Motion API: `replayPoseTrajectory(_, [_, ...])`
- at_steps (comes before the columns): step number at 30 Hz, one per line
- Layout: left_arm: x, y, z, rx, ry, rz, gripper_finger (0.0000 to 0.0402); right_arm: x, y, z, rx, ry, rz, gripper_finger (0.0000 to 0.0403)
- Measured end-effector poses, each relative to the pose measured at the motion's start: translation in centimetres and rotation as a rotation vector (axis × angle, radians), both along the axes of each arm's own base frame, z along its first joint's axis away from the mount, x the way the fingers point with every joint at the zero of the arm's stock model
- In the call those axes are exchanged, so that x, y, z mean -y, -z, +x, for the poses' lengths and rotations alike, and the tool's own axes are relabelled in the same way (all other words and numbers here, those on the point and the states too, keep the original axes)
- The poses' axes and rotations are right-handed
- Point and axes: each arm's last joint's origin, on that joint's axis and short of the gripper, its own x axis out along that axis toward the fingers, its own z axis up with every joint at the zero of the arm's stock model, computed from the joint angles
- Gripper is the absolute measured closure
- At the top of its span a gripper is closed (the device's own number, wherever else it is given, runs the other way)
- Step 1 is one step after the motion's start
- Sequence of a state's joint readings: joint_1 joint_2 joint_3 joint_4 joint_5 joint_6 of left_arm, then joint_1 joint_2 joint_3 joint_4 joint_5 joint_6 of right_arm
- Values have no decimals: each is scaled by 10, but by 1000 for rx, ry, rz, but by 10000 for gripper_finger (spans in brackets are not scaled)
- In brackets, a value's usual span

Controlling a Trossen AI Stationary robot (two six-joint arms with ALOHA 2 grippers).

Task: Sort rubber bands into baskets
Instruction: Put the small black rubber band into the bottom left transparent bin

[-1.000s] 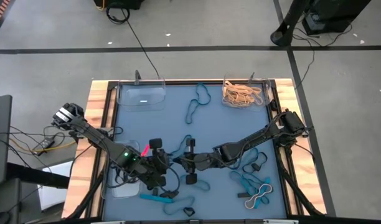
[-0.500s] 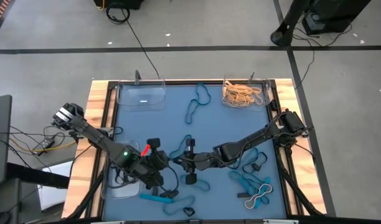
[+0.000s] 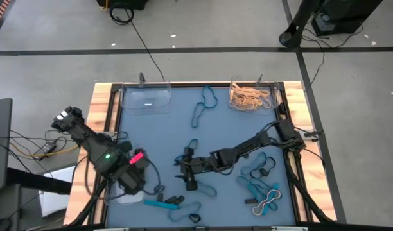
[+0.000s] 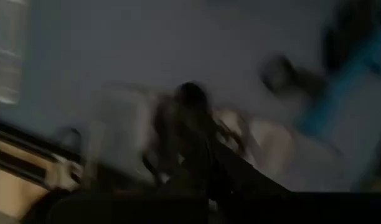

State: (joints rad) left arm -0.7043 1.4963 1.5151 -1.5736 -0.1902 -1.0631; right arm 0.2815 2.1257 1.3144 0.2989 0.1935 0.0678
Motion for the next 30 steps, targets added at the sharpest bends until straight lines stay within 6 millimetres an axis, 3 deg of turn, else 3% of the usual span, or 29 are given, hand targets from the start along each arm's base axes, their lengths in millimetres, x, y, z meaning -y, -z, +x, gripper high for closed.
replayPoseTrajectory(10, [21, 26, -24, -213, -50, -98, 395, -18, 24, 44, -10, -209, 57, 140])
replayPoseTrajectory(15, [19, 50, -29, -325, -66, -104, 392, -26, 37, 57, -50, -272, 64, 141])
replayPoseTrajectory(20, [17, 81, -31, -356, -39, -93, 386, -28, 33, 60, -22, -292, 58, 138])
replayPoseTrajectory(24, [17, 97, -31, -340, -33, -108, 350, -27, 30, 62, 1, -307, 66, 144])
replayPoseTrajectory(30, [15, 97, -33, -345, -35, -108, 247, -24, 47, 68, -7, -307, 74, 147])
